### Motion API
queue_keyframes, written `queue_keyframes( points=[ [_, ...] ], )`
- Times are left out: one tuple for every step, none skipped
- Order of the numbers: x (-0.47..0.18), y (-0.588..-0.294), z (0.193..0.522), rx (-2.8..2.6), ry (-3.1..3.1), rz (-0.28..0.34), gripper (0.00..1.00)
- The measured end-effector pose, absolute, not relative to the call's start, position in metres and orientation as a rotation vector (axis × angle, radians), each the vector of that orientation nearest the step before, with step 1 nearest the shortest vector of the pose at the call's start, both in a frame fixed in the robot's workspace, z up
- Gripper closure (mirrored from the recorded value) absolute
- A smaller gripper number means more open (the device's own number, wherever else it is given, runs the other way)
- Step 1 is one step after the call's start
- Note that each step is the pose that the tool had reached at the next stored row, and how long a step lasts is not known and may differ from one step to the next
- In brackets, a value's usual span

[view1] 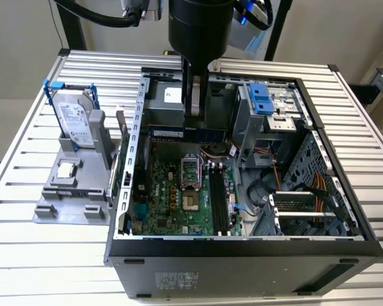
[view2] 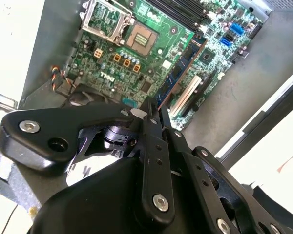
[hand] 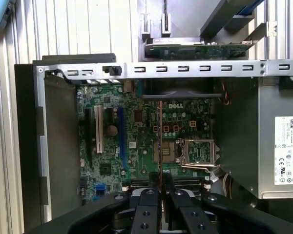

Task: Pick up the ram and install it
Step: 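Pick up the ram and move it above insertion slot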

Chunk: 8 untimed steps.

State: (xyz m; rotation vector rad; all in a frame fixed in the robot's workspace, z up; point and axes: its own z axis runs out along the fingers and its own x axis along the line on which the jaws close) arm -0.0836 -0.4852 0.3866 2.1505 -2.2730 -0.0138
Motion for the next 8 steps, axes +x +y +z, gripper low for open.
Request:
queue_keyframes(
  points=[
    [-0.0827,-0.4852,0.3866,2.15,-2.273,-0.014,1.0],
    [-0.0819,-0.4852,0.3866,2.15,-2.273,-0.014,1.0],
    [-0.0812,-0.4852,0.3866,2.15,-2.273,-0.014,1.0],
    [-0.0804,-0.4852,0.3866,2.15,-2.273,-0.014,1.0],
    [-0.0797,-0.4852,0.3866,2.15,-2.273,-0.014,1.0],
    [-0.079,-0.4852,0.3866,2.15,-2.273,-0.014,1.0],
    [-0.0782,-0.4852,0.3866,2.15,-2.273,-0.014,1.0],
    [-0.0774,-0.4852,0.3866,2.15,-2.273,-0.014,1.0]
  ],
)
